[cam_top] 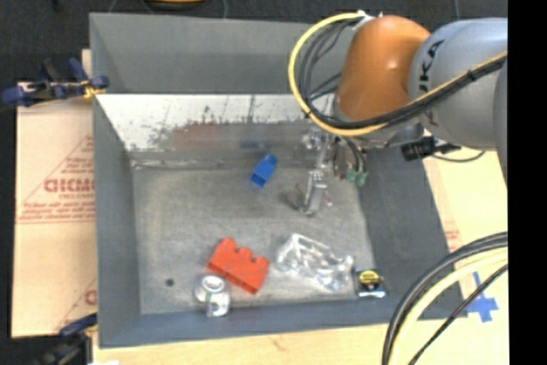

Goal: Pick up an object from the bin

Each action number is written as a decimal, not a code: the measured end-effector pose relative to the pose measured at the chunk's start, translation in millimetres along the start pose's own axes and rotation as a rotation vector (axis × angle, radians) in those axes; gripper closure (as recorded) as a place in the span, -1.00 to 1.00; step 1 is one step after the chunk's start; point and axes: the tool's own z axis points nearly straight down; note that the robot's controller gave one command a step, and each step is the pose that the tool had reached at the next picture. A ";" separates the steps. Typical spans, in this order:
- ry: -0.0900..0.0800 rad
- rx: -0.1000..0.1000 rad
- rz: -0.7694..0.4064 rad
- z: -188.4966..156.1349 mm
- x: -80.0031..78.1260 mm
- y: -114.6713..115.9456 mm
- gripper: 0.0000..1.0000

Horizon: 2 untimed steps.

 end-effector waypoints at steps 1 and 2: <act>-0.001 -0.001 0.113 94.9 4.9 -36.2 -1.00; -0.009 -0.002 0.110 90.0 2.6 -35.2 1.00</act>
Offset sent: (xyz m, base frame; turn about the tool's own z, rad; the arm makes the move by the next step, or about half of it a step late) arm -0.0096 -0.0332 -0.0911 0.1146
